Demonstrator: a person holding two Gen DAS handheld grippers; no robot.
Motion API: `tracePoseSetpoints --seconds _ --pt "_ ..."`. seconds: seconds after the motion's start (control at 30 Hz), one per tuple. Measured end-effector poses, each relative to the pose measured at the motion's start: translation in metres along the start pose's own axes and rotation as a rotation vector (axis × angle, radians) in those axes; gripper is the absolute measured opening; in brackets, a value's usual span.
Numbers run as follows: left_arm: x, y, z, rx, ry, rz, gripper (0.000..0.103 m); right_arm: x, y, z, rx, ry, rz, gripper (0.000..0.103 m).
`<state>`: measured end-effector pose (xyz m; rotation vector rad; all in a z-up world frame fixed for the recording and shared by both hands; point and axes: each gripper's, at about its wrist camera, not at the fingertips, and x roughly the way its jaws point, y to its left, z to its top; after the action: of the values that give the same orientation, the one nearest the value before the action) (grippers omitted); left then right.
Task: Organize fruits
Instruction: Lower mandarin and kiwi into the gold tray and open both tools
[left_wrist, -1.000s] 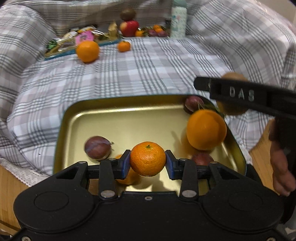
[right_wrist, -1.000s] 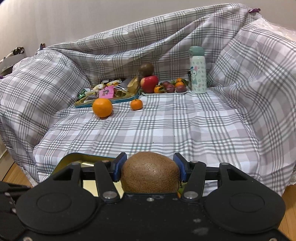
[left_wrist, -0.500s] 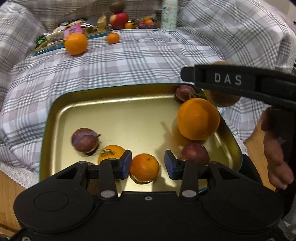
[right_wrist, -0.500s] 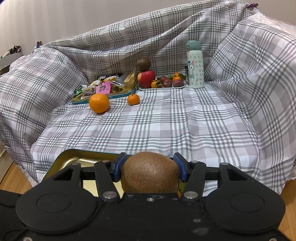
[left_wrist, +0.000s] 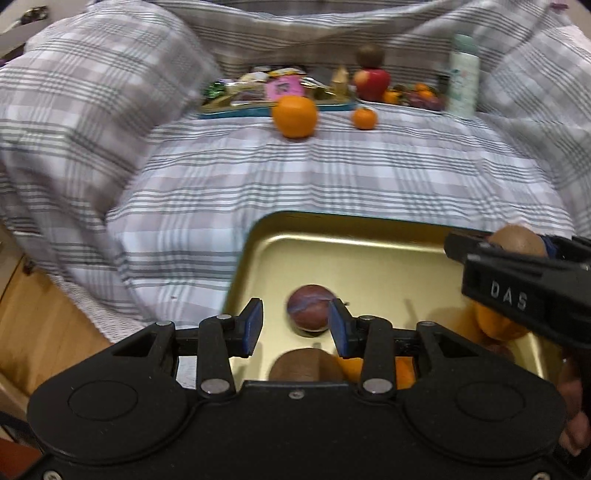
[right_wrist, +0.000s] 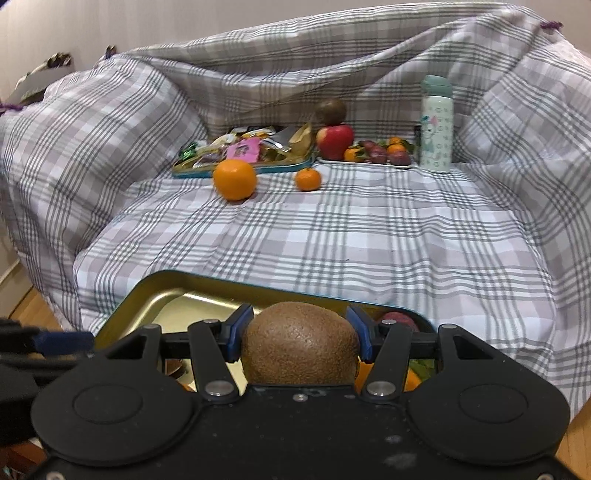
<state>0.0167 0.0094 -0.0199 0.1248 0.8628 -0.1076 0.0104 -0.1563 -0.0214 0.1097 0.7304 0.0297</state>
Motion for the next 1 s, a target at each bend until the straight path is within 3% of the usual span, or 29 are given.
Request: tracePoseSetpoints --seconds 0.43,0.73,1.0 --pt "0.007 0.006 -0.009 -0.045 0.045 0.013 0.048 0.029 0.018 -0.021 -0.057 0.079 -0.006 0.058" --pt "0.007 0.007 -0.01 -0.053 0.054 0.01 0.048 0.03 0.027 -0.028 -0.128 0.07 -0.017 0.056" --pt "0.007 0.007 -0.009 -0.055 0.052 0.013 0.048 0.028 0.023 -0.027 -0.113 0.076 -0.019 0.056"
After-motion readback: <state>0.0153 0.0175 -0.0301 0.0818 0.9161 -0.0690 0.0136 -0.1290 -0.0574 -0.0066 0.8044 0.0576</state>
